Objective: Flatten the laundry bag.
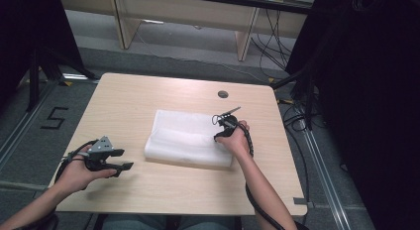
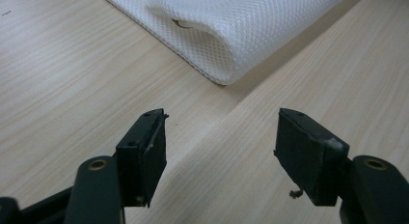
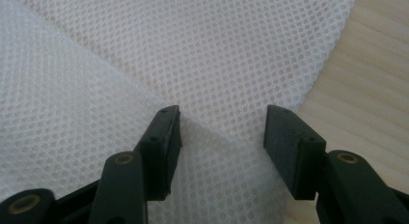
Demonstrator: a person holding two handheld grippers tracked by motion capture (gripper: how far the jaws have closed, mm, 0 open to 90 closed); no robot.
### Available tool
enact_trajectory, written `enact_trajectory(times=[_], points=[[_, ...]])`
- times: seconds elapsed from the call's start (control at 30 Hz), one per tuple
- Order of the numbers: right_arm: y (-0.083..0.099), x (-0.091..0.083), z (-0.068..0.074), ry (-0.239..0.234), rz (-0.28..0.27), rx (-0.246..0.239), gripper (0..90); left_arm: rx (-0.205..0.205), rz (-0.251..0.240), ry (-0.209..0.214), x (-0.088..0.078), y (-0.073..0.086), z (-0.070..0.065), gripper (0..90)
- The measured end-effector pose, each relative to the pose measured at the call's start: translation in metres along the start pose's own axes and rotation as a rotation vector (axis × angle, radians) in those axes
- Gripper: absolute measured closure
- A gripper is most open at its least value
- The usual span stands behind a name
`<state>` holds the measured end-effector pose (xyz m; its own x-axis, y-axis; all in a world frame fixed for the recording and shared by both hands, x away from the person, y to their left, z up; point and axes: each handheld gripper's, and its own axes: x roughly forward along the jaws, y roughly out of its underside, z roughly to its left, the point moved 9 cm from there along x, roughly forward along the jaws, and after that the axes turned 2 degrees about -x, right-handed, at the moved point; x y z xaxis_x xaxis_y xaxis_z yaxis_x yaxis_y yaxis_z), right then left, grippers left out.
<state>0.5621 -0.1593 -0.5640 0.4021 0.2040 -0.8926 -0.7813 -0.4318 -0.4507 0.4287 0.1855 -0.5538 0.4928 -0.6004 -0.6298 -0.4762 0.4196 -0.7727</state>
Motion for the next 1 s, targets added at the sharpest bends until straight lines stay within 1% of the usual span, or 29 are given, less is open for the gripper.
enact_trajectory(times=[0.03,0.1,0.13,0.17,0.2,0.23,0.27,0.3,0.33,0.37,0.4,0.5,0.53,0.57,0.6,0.63,0.67,0.7,0.73,0.77,0.8,0.83,0.87,0.9,0.93,0.97,1.0], points=[[0.0,0.0,0.001,0.003,-0.001,-0.005,49.4,-0.014,-0.005,0.005,0.001,0.0,-0.001,34.9],[0.0,0.0,0.002,0.023,-0.005,-0.024,52.6,-0.023,-0.008,0.007,0.001,-0.001,-0.003,34.9],[0.0,-0.001,0.005,0.02,0.006,-0.041,57.4,-0.018,-0.003,0.007,0.0,0.0,-0.002,34.9],[0.0,-0.001,0.006,0.023,0.013,-0.048,60.0,-0.018,-0.003,0.007,0.0,0.0,-0.002,34.9],[0.0,-0.001,0.006,0.023,0.013,-0.048,60.0,-0.018,-0.011,0.003,0.001,0.0,-0.002,34.9],[-0.002,-0.001,0.009,0.012,0.012,-0.059,61.1,-0.018,-0.013,0.003,0.0,0.0,-0.002,34.9],[-0.002,-0.001,0.009,0.012,0.012,-0.059,61.1,-0.018,-0.013,0.003,0.0,0.0,-0.002,34.9],[-0.002,-0.001,0.01,-0.006,0.011,-0.052,61.2,-0.015,-0.024,0.002,0.001,-0.001,-0.001,34.9],[-0.002,-0.001,0.01,-0.006,0.011,-0.052,61.2,-0.015,-0.024,0.002,0.001,-0.001,-0.001,34.9],[-0.003,-0.001,0.01,-0.014,0.004,-0.047,61.1,-0.018,-0.017,0.006,0.001,-0.001,-0.002,34.9],[-0.003,-0.001,0.01,-0.029,0.002,-0.045,60.4,-0.002,-0.001,-0.002,0.0,0.0,0.0,35.0],[-0.001,-0.001,0.01,-0.022,0.009,-0.052,60.5,-0.008,0.0,0.001,0.0,0.0,0.0,34.9],[-0.001,0.0,0.009,-0.019,0.006,-0.066,62.2,-0.015,0.001,0.001,0.0,0.0,-0.001,34.9],[-0.001,0.0,0.011,-0.022,0.01,-0.058,64.7,-0.019,-0.002,0.004,0.001,0.0,-0.002,35.0],[-0.001,0.0,0.011,-0.032,0.011,-0.071,67.0,-0.016,-0.002,0.008,0.0,0.0,-0.002,34.9],[-0.001,0.0,0.012,-0.039,0.012,-0.069,70.4,-0.019,-0.003,0.007,0.0,0.0,-0.002,35.0],[-0.001,0.0,0.014,-0.046,0.012,-0.09,78.2,-0.018,-0.001,0.006,0.0,0.0,-0.002,35.0],[-0.001,0.0,0.015,-0.053,0.02,-0.115,80.1,-0.017,-0.001,0.006,0.0,0.0,-0.002,34.9],[0.0,-0.001,0.018,-0.054,0.037,-0.112,83.1,-0.017,-0.001,0.007,0.0,0.0,-0.002,34.9],[0.0,-0.001,0.018,-0.054,0.037,-0.112,83.1,-0.017,-0.001,0.007,0.0,0.0,-0.002,34.9],[-0.001,-0.001,0.019,-0.055,0.04,-0.132,86.0,-0.016,-0.001,0.007,0.0,0.0,-0.002,34.9],[-0.002,0.0,0.02,-0.066,0.039,-0.15,88.0,-0.008,-0.002,0.006,0.0,0.0,-0.002,34.9],[-0.002,0.0,0.02,-0.059,0.052,-0.176,89.0,0.0,-0.003,0.005,0.0,0.0,-0.001,35.0],[-0.002,0.0,0.02,-0.059,0.052,-0.176,89.0,0.0,-0.003,0.005,0.0,0.0,-0.001,35.0],[-0.002,0.0,0.021,-0.057,0.057,-0.179,89.4,-0.016,-0.003,0.007,0.0,0.0,-0.002,35.0],[-0.002,0.0,0.021,-0.053,0.061,-0.195,89.7,-0.017,-0.003,0.008,0.0,0.0,-0.002,34.9],[-0.002,-0.001,0.023,-0.048,0.066,-0.195,90.0,-0.018,-0.003,0.008,0.0,0.0,-0.002,35.0]])
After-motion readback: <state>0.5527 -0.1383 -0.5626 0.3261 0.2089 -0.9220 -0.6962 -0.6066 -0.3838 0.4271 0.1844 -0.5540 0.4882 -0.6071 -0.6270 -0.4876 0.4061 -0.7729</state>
